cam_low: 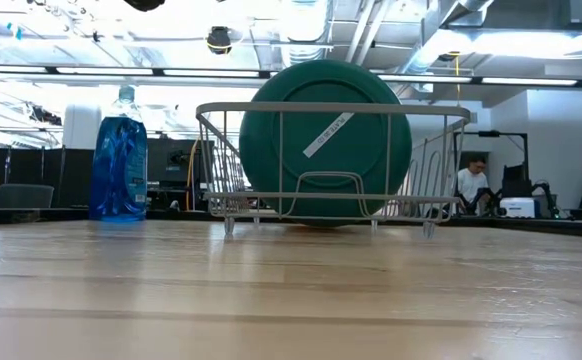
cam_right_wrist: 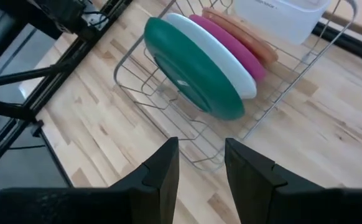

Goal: Sort dishes
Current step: Put the green plate in the dish rack

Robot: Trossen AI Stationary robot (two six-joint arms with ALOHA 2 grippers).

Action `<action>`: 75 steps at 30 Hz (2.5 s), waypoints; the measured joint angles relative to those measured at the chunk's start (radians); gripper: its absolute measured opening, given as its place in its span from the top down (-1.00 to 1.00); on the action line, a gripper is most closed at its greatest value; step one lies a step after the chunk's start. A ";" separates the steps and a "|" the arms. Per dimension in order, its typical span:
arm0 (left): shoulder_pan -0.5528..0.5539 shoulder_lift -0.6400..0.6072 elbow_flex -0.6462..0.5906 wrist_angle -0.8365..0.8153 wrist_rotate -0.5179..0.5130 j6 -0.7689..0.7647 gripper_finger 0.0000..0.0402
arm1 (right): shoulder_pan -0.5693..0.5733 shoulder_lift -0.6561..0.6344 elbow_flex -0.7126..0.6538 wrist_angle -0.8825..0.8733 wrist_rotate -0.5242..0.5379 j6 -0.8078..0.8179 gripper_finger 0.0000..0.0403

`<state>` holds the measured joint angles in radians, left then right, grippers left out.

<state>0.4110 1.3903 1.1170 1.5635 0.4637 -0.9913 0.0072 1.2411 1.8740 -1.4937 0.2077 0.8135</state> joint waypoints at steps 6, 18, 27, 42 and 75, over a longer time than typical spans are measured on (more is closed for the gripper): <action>0.000 0.000 0.000 0.000 0.000 -0.014 1.00 | -0.016 -0.003 0.000 0.025 -0.001 0.010 0.35; -0.023 -0.006 0.000 0.001 0.003 -0.054 1.00 | -0.008 -0.013 0.001 0.274 -0.016 0.096 0.35; -0.058 -0.010 0.000 0.000 0.001 -0.064 1.00 | 0.037 -0.001 0.000 0.270 -0.006 0.063 0.35; -0.085 -0.028 0.000 -0.169 -0.083 0.101 1.00 | 0.030 -0.003 0.000 0.229 0.002 -0.153 0.35; -0.555 0.455 1.227 -2.418 -1.307 1.329 1.00 | -0.257 -0.121 0.000 0.161 -0.001 -0.463 0.35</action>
<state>-0.1444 1.8450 2.3444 -0.8543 -0.8438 0.3377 -0.2494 1.1200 1.8744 -1.3323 0.2070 0.3505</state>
